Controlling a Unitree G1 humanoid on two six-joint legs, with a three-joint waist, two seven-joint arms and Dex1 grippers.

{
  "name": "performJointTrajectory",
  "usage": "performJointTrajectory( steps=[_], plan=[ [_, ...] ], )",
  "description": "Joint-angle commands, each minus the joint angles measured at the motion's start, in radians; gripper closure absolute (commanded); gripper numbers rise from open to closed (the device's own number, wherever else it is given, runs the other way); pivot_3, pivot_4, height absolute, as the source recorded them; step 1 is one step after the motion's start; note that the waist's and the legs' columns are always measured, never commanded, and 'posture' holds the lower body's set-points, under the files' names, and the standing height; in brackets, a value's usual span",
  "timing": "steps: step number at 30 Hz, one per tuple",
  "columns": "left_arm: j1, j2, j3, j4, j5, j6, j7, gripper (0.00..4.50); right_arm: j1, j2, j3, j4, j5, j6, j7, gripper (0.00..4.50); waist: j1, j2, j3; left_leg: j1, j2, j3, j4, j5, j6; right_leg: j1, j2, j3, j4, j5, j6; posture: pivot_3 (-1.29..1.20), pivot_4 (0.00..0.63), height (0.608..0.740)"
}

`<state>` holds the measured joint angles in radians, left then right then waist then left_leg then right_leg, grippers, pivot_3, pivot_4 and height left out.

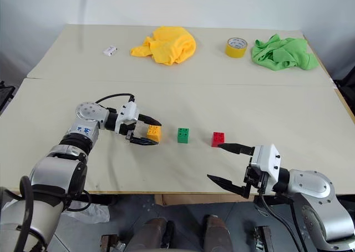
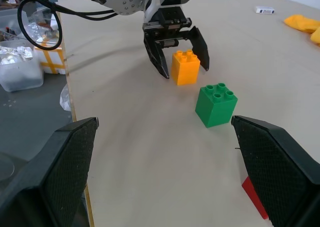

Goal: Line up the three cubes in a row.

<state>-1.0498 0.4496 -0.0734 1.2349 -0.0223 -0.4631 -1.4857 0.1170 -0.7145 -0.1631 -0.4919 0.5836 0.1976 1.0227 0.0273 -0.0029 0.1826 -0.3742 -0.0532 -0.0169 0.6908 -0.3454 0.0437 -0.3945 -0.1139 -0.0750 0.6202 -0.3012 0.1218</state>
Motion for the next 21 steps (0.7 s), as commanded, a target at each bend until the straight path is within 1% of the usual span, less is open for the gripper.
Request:
performJointTrajectory(
  steps=[1, 4, 8, 9, 11, 13, 15, 17, 21],
  plan=[
    [-0.005, 0.053, 0.073, -0.062, -0.078, 0.036, -0.068, 0.03, -0.027, -0.011, -0.033, -0.032, 0.056, 0.010, 0.011, 0.00, -0.001, 0.000, 0.000, 0.000, 0.000, 0.000, 0.000, 0.000, 0.000, 0.000, 0.000, 0.000, 0.000, 0.000, 0.000, 0.00, 0.150, 0.740],
    [0.059, 0.119, 0.129, -0.191, -0.160, 0.098, -0.122, 0.03, -0.070, -0.022, -0.054, 0.020, 0.068, -0.004, 0.043, 0.00, -0.007, 0.000, 0.000, 0.000, 0.001, 0.000, 0.000, 0.000, 0.000, 0.000, 0.000, 0.000, 0.000, 0.000, 0.000, 0.00, 0.150, 0.740],
    [0.201, 0.191, 0.168, -0.419, -0.253, 0.230, -0.097, 0.03, -0.118, -0.058, -0.066, 0.117, 0.052, -0.035, 0.123, 0.00, -0.012, 0.000, 0.000, 0.001, 0.002, -0.001, 0.000, 0.000, -0.001, 0.000, -0.002, 0.002, 0.000, 0.000, 0.000, 0.00, 0.150, 0.740],
    [0.263, 0.218, 0.185, -0.494, -0.277, 0.264, -0.078, 0.03, -0.142, -0.072, -0.072, 0.155, 0.050, -0.040, 0.149, 0.00, -0.013, 0.000, 0.000, 0.001, 0.002, -0.001, 0.000, 0.000, -0.001, 0.000, -0.002, 0.002, 0.000, 0.000, 0.000, 0.00, 0.150, 0.740],
    [0.394, 0.269, 0.234, -0.630, -0.309, 0.278, -0.014, 0.03, -0.201, -0.100, -0.081, 0.235, 0.038, -0.057, 0.192, 0.00, -0.017, 0.001, 0.000, 0.001, 0.002, -0.001, 0.000, 0.000, -0.001, 0.000, -0.003, 0.006, -0.001, 0.000, 0.000, 0.00, 0.150, 0.740],
    [0.483, 0.301, 0.259, -0.738, -0.311, 0.329, 0.059, 0.03, -0.245, -0.117, -0.083, 0.293, 0.027, -0.075, 0.224, 0.00, -0.024, 0.001, 0.000, 0.001, 0.002, -0.001, 0.000, -0.001, -0.001, 0.000, -0.004, 0.011, -0.001, 0.000, 0.000, 0.00, 0.150, 0.740],
    [0.551, 0.321, 0.262, -0.848, -0.303, 0.359, 0.101, 0.03, -0.276, -0.131, -0.082, 0.328, 0.026, -0.084, 0.258, 0.00, -0.015, 0.001, 0.000, 0.001, 0.004, -0.003, 0.000, -0.001, -0.002, 0.001, -0.003, 0.011, -0.002, 0.000, -0.001, 0.00, 0.150, 0.740],
    [0.596, 0.322, 0.275, -0.943, -0.335, 0.412, 0.138, 0.03, -0.299, -0.139, -0.078, 0.348, 0.033, -0.075, 0.283, 0.00, -0.003, 0.001, 0.000, 0.001, 0.004, -0.003, 0.000, -0.001, -0.002, 0.001, -0.003, 0.011, -0.002, 0.000, -0.001, 0.00, 0.150, 0.740],
    [0.634, 0.323, 0.290, -1.006, -0.355, 0.445, 0.178, 0.03, -0.320, -0.122, -0.060, 0.387, 0.007, -0.102, 0.309, 0.00, 0.000, 0.001, 0.000, 0.001, 0.004, -0.003, 0.000, -0.001, -0.002, 0.002, -0.004, 0.011, -0.003, 0.000, -0.001, 0.00, 0.150, 0.740]
  ],
)
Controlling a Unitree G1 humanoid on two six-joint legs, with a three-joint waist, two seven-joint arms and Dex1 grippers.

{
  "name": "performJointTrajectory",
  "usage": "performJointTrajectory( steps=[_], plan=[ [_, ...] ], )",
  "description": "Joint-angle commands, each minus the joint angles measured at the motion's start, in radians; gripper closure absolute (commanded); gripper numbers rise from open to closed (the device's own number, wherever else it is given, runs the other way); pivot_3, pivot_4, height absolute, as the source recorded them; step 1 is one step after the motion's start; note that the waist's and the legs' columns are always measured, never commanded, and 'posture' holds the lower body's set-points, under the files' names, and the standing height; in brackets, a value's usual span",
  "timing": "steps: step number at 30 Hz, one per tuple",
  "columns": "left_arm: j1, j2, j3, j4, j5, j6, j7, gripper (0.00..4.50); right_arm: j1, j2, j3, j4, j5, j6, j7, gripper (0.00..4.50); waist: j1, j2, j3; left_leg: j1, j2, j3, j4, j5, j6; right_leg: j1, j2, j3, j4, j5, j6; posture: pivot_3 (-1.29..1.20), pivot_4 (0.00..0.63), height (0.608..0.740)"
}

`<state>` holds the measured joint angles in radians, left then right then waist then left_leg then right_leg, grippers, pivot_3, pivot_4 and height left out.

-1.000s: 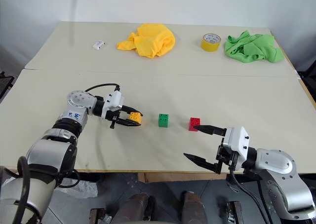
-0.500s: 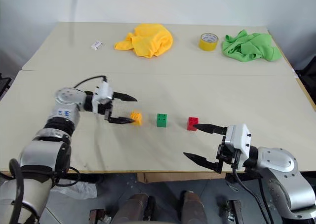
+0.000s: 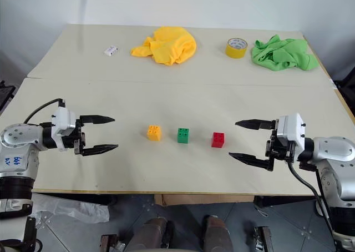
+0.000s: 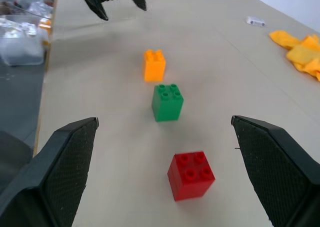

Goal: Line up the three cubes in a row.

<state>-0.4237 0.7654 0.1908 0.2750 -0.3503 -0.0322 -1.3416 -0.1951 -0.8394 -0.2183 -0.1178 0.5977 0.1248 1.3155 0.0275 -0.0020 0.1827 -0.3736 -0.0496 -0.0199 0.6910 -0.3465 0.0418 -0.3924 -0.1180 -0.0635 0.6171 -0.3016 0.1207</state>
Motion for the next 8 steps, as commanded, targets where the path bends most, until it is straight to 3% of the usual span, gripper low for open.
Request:
performJointTrajectory(
  steps=[1, 8],
  plan=[
    [0.007, 0.001, 0.032, -0.044, -0.024, 0.011, 0.058, 0.03, -0.009, 0.012, 0.000, 0.018, -0.013, -0.036, 0.014, 0.00, -0.002, 0.000, 0.000, 0.000, 0.000, 0.000, 0.000, 0.000, 0.000, 0.000, 0.000, 0.000, 0.000, 0.000, 0.000, 0.00, 0.150, 0.740],
    [0.002, 0.012, 0.026, -0.013, 0.005, -0.020, 0.119, 0.03, 0.008, 0.050, 0.002, 0.032, -0.033, -0.074, 0.002, 0.00, -0.005, 0.001, 0.000, 0.000, 0.001, 0.001, -0.001, 0.000, -0.001, -0.001, 0.002, 0.000, 0.000, 0.000, 0.000, 0.00, 0.150, 0.740]
  ],
)
